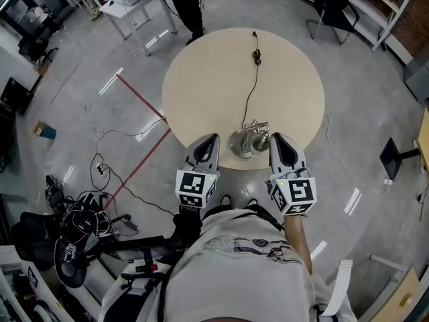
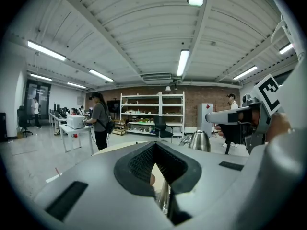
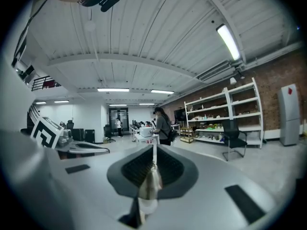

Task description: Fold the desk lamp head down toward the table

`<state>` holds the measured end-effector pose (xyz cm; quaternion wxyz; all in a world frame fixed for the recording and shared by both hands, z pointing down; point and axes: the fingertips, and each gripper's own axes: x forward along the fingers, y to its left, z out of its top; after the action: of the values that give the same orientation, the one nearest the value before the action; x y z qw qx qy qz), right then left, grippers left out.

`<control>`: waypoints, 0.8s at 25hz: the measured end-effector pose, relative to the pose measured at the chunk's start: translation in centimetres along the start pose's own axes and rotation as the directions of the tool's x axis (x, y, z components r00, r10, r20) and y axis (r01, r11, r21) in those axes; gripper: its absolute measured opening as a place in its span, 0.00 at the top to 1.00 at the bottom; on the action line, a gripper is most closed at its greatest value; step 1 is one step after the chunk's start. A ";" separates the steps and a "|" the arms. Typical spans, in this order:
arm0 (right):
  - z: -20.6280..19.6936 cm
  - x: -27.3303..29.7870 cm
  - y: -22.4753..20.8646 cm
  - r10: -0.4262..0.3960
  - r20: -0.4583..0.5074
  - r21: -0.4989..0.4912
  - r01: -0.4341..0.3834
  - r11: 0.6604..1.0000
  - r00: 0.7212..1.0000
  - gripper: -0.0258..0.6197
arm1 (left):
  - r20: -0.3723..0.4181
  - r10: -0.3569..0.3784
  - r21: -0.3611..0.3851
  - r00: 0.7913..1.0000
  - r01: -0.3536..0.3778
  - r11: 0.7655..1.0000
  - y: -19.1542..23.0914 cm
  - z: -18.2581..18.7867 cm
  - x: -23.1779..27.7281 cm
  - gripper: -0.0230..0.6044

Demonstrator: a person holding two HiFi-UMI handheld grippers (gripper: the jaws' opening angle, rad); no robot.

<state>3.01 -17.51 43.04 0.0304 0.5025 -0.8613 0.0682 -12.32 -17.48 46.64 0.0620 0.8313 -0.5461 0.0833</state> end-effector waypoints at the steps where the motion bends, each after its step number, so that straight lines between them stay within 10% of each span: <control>1: 0.0 0.2 0.0 0.007 -0.003 0.002 -0.007 1.000 1.000 0.96 | 0.000 0.002 0.001 1.000 -0.002 1.000 0.1 0.1 0.2 0.96; 20: -2.4 2.0 1.6 0.111 -0.104 -0.007 -0.112 0.994 0.988 0.69 | -0.003 0.017 0.001 1.000 -0.017 1.000 0.6 0.0 0.8 0.96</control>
<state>0.57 -18.11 45.53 0.0744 0.4491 -0.8858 0.0904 -12.57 -18.39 46.84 0.0617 0.8263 -0.5532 0.0855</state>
